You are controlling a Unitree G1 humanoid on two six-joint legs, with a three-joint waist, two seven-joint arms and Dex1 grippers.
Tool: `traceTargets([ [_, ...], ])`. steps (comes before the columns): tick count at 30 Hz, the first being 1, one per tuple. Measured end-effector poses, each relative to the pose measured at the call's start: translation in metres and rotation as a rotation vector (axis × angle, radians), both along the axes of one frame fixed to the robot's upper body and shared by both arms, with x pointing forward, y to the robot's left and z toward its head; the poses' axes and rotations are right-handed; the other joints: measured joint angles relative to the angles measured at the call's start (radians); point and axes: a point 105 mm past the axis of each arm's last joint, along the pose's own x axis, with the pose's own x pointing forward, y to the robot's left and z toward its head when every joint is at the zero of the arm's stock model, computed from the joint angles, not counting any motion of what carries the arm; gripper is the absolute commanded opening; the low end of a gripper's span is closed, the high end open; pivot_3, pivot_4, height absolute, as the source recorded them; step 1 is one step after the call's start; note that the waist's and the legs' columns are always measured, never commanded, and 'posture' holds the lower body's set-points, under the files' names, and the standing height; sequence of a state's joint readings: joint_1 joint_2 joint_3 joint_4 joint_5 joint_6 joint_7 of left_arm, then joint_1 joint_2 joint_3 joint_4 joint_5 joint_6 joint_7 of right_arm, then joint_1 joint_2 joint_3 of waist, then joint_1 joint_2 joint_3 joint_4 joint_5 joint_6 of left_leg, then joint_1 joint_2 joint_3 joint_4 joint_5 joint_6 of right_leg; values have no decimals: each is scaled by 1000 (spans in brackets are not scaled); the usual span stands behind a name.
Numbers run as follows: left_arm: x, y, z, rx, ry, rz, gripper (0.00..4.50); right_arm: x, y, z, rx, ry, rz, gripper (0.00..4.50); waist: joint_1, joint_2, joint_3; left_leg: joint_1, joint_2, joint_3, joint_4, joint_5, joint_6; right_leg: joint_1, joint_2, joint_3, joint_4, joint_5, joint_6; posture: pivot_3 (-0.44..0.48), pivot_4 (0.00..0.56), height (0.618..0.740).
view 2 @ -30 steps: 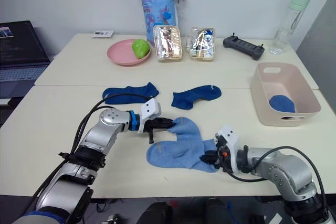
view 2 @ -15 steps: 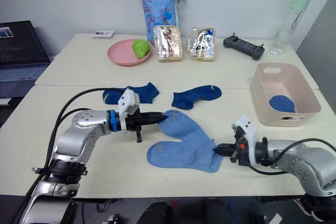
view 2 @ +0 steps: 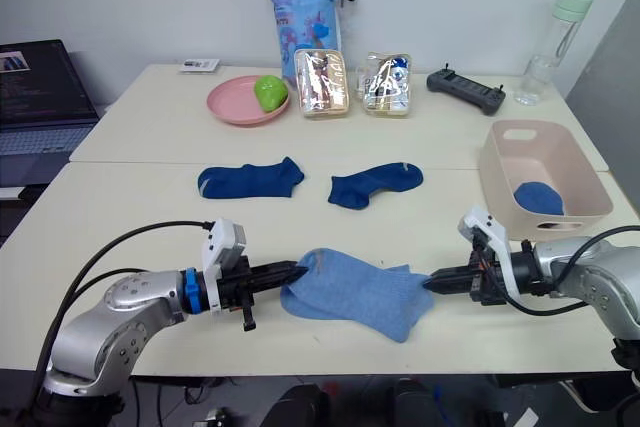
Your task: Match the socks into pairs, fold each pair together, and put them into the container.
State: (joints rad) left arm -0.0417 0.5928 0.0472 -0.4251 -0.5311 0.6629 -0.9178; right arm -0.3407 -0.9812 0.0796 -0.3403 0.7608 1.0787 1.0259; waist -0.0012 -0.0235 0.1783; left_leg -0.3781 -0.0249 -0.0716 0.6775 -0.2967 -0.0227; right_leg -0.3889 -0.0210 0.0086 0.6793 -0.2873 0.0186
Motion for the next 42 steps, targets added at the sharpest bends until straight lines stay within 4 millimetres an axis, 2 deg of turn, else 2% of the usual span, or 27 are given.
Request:
traceTargets([
  [8,-3,3,-12,5,-2,57,0,21,6,-16,-67,-64,21,35,0,0,0,0,0,0,0,0,0,0,0,0,0,0,0,0,150,740],
  [14,-2,5,-12,15,-16,62,0,23,14,-22,-70,-94,46,35,0,0,0,-1,0,0,0,0,0,0,0,0,-1,0,0,0,150,740],
  [17,-2,6,-11,19,-18,61,0,25,14,-21,-71,-115,46,715,0,0,0,-1,0,0,0,0,0,0,0,0,-1,0,0,0,150,740],
  [20,-2,7,-12,20,-15,63,0,26,10,-19,-66,-125,24,1703,0,0,0,-1,0,0,0,0,0,0,0,0,-1,0,0,0,150,740],
  [23,-2,7,-13,22,-12,64,0,27,4,-11,-47,-137,-15,1703,1,0,0,-1,0,0,0,0,0,0,0,0,-1,0,0,0,150,740],
  [26,-2,10,-15,28,-5,69,0,16,-8,-8,-64,-129,-30,1703,3,1,0,-1,0,0,-1,0,0,0,0,0,-1,0,0,0,150,740],
  [30,-3,11,-15,30,-9,60,0,-4,-7,-17,-72,-93,-6,1703,3,1,0,-1,0,0,-1,0,0,0,0,0,-1,0,0,0,150,740],
  [33,-3,11,-15,31,-10,52,0,-10,-7,-25,-90,-83,-12,1703,2,1,0,0,0,0,-1,0,0,0,0,1,-1,0,0,0,150,740],
  [42,-4,10,-13,32,-10,31,0,-6,-4,-32,-97,-108,-52,1703,2,1,1,-1,0,0,-1,0,0,0,0,0,-1,0,0,0,150,740],
])
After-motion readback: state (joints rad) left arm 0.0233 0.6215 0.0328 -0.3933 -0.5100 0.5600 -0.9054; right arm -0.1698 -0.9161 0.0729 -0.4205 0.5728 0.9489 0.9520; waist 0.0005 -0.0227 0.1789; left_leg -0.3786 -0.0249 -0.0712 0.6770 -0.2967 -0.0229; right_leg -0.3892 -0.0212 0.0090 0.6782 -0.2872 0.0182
